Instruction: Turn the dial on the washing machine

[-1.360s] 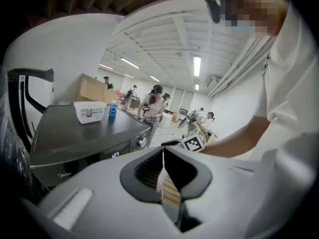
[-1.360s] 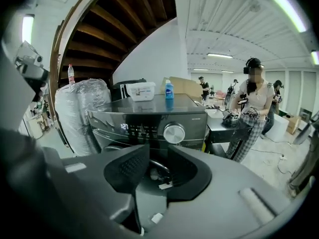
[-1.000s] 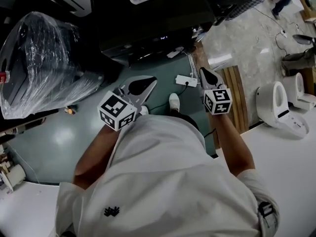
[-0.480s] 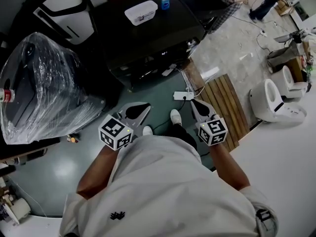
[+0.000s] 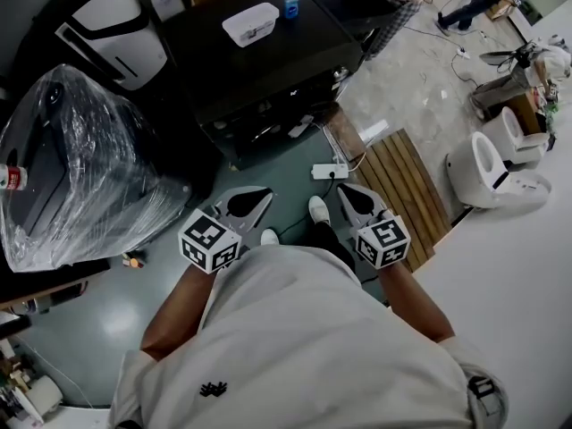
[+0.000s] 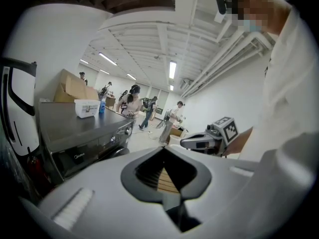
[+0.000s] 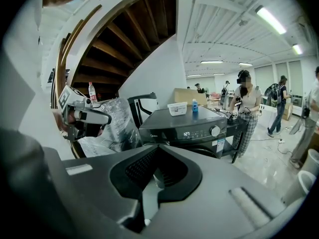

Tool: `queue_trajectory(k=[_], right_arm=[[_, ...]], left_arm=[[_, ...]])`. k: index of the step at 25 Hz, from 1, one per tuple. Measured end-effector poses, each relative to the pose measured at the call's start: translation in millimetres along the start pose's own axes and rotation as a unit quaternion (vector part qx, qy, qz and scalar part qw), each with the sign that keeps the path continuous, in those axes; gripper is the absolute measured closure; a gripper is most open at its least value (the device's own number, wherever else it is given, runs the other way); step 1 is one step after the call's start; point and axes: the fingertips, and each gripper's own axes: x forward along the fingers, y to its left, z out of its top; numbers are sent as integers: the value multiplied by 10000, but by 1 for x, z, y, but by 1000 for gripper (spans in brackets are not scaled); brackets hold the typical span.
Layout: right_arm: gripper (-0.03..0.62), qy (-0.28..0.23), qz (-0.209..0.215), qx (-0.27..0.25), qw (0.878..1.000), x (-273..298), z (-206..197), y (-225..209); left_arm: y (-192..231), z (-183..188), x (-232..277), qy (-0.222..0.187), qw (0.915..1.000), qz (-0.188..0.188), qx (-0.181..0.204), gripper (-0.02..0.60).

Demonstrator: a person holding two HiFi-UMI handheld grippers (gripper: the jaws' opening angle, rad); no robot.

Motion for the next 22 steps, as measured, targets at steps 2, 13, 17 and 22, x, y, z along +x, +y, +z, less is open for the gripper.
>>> queue_trajectory(k=[2, 13, 17, 22], right_arm=[[592, -14, 4, -10, 10000, -1, 1, 3], [592, -4, 89, -59, 9999, 4, 6, 22], [592, -4, 97, -69, 9999, 5, 6, 27], [592, 12, 110, -77, 9999, 6, 6, 30]], left_arm=[[-1, 0, -3, -8, 10000, -25, 35, 526], [3, -6, -21, -9, 10000, 26, 29, 526], [5, -6, -23, -24, 10000, 20, 54, 526], [6, -8, -27, -40, 10000, 41, 41, 526]])
